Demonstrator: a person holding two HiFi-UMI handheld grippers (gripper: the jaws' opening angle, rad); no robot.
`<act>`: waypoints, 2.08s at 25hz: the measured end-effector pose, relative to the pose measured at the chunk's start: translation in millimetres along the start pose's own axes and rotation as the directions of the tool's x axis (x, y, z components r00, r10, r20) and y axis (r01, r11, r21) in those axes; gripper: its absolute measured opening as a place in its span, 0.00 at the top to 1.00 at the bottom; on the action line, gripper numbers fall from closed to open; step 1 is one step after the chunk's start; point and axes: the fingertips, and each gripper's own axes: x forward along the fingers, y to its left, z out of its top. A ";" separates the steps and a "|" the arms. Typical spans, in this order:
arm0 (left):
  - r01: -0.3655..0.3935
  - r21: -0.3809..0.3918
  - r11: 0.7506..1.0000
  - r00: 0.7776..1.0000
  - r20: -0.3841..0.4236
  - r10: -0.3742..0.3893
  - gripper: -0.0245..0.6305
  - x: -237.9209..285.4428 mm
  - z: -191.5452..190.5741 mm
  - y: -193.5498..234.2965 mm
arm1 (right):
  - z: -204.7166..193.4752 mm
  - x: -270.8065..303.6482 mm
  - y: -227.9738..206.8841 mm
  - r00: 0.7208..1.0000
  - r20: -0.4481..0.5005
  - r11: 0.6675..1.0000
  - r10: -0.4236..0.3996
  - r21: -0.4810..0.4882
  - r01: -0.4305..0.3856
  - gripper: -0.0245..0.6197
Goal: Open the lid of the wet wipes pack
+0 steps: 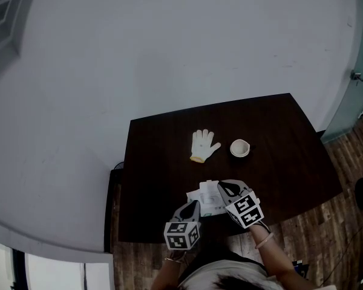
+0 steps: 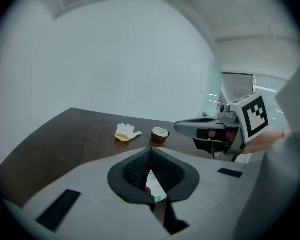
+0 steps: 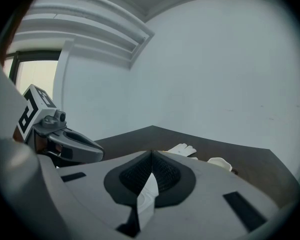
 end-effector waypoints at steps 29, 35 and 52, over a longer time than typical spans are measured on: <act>-0.028 0.123 0.992 0.978 0.209 0.002 0.94 -60.6 92.0 -41.9 | 63.1 -92.1 -2.0 0.974 0.205 0.995 -0.095 -0.009 0.099 0.95; -0.029 0.123 0.992 0.973 0.232 -0.001 0.94 -67.7 103.5 -44.8 | 77.1 -101.5 -5.0 0.966 0.234 0.994 -0.110 0.002 0.112 0.95; -0.021 0.120 0.993 0.967 0.253 -0.010 0.94 -65.1 114.5 -50.0 | 76.8 -103.6 -14.4 0.969 0.215 0.992 -0.122 0.005 0.123 0.95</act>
